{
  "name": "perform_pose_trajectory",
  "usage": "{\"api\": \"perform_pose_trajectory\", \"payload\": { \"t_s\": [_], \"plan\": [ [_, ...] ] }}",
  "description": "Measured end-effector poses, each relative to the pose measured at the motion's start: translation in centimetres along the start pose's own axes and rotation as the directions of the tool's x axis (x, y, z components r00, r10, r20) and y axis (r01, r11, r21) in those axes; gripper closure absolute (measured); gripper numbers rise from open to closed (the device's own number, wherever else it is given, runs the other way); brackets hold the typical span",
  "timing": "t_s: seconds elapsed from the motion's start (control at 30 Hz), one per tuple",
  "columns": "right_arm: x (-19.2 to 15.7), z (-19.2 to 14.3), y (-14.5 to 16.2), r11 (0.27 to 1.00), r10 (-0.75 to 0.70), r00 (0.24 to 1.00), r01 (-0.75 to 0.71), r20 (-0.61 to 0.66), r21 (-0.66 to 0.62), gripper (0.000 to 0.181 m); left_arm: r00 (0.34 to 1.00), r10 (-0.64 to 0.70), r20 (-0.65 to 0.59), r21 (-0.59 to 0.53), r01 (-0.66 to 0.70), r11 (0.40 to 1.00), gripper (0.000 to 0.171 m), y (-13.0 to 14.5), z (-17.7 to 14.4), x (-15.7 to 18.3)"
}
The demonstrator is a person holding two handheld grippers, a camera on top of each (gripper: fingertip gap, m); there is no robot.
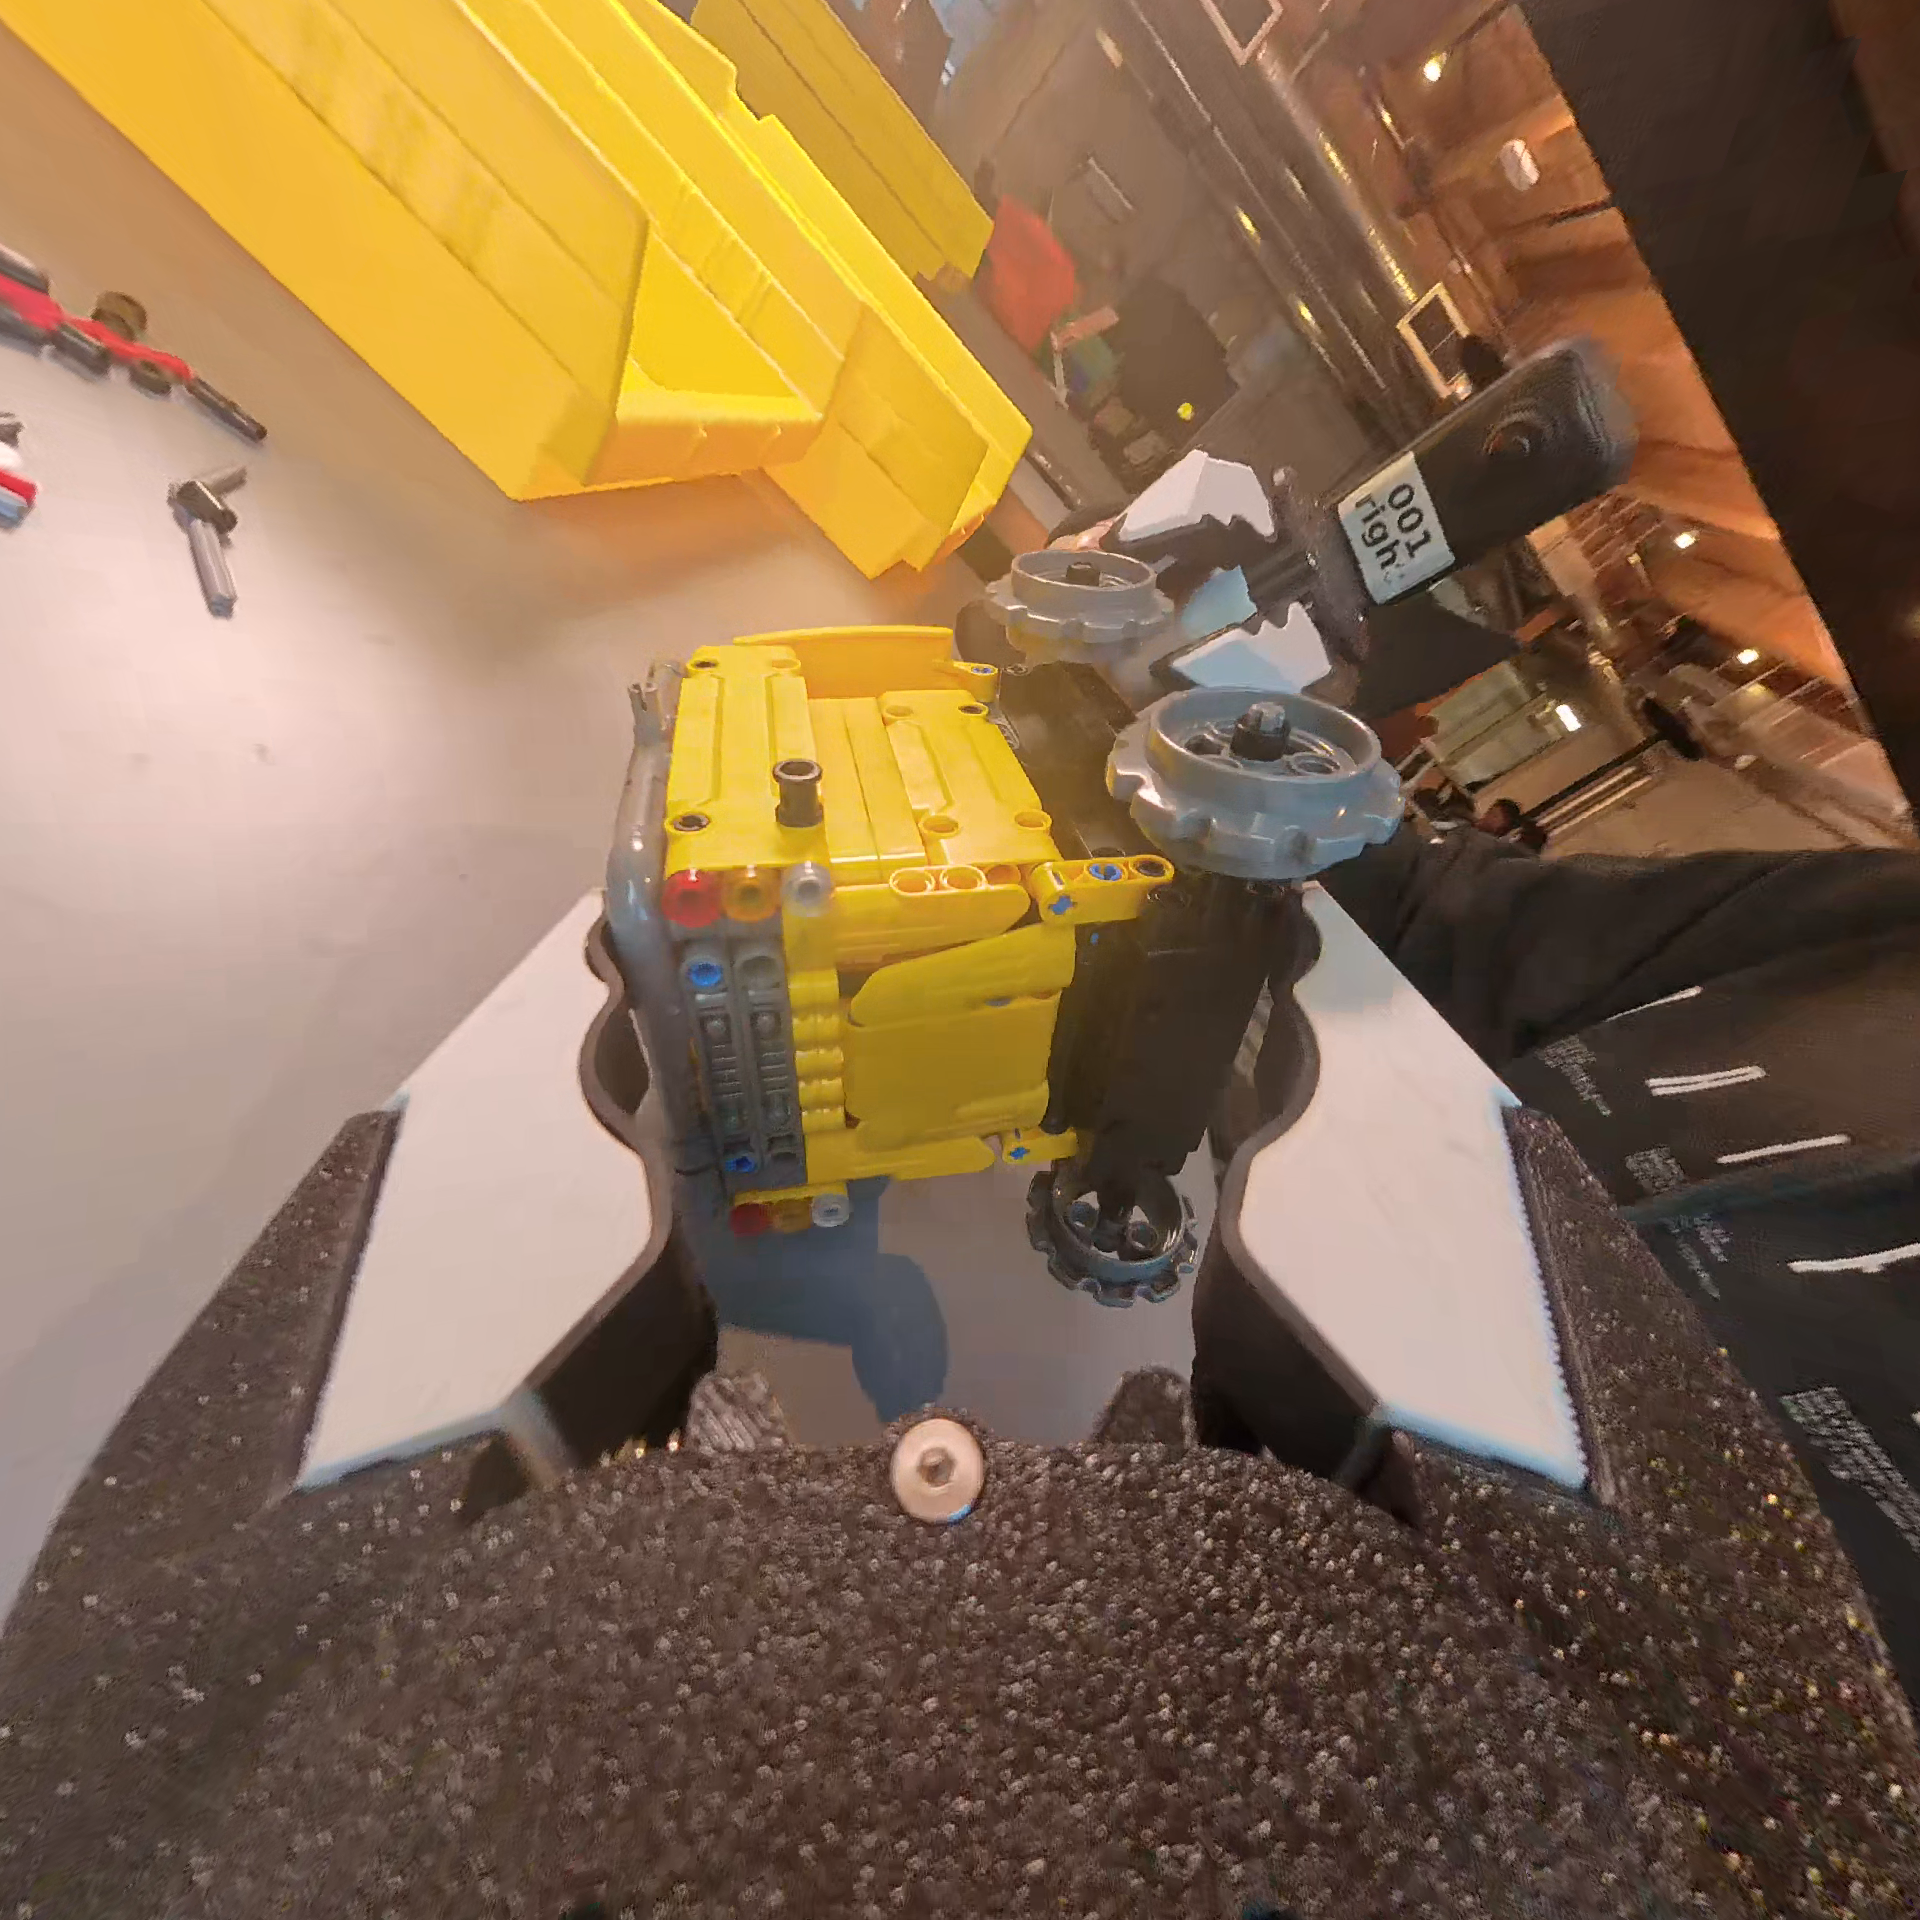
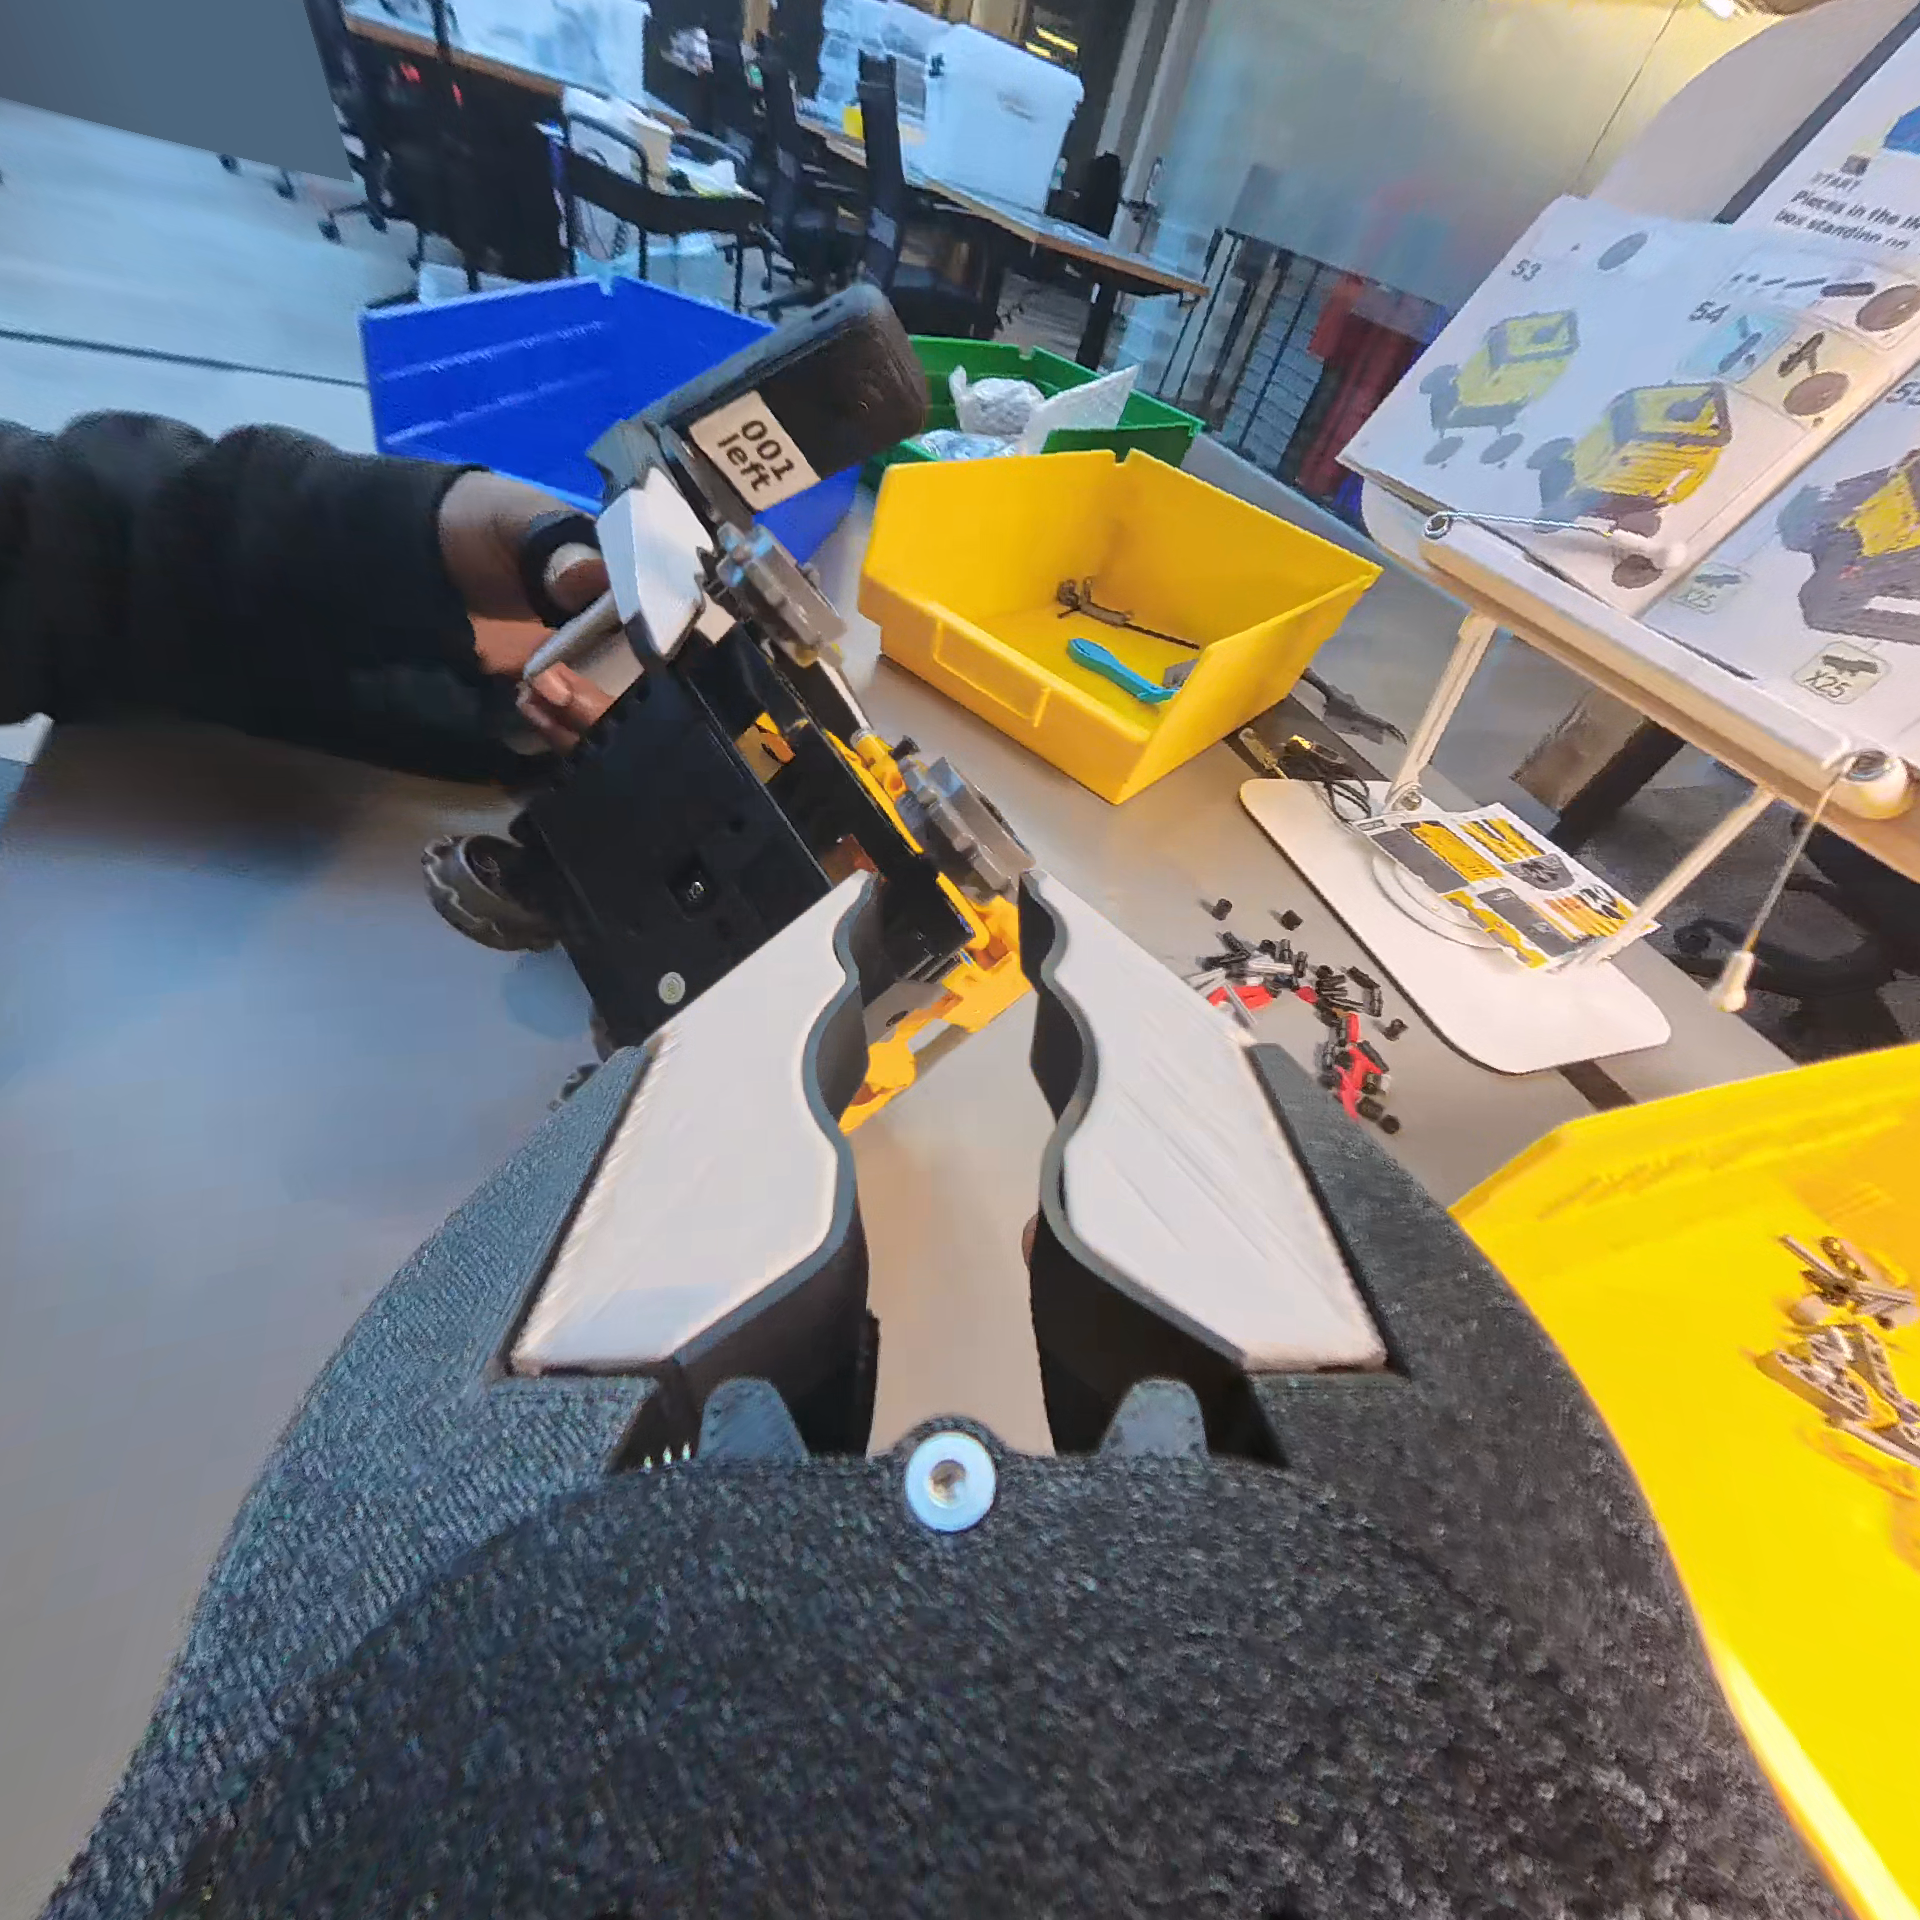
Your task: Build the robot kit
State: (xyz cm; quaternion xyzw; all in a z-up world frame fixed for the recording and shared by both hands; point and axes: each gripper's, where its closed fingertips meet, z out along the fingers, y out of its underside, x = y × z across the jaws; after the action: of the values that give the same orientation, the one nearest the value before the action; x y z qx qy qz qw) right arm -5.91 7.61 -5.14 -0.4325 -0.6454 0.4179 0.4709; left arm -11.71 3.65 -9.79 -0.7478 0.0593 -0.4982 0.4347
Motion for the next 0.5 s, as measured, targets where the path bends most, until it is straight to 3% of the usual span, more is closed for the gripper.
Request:
{"api": "perform_pose_trajectory", "payload": {
  "t_s": [0.17,0.5],
  "plan": [
    [1.3,1.8,0.8,0.998,0.034,0.999,-0.034,-0.013,-0.046,0.166,0.988,-0.139,-0.062,0.007,0.140,0.990,0.052,-1.0,0.0,-1.3],
    [1.2,2.1,1.1,0.993,0.121,0.993,-0.121,0.004,-0.008,0.166,0.984,-0.151,-0.098,0.013,0.153,0.988,0.051,-1.2,0.0,-1.5]
  ]
}}
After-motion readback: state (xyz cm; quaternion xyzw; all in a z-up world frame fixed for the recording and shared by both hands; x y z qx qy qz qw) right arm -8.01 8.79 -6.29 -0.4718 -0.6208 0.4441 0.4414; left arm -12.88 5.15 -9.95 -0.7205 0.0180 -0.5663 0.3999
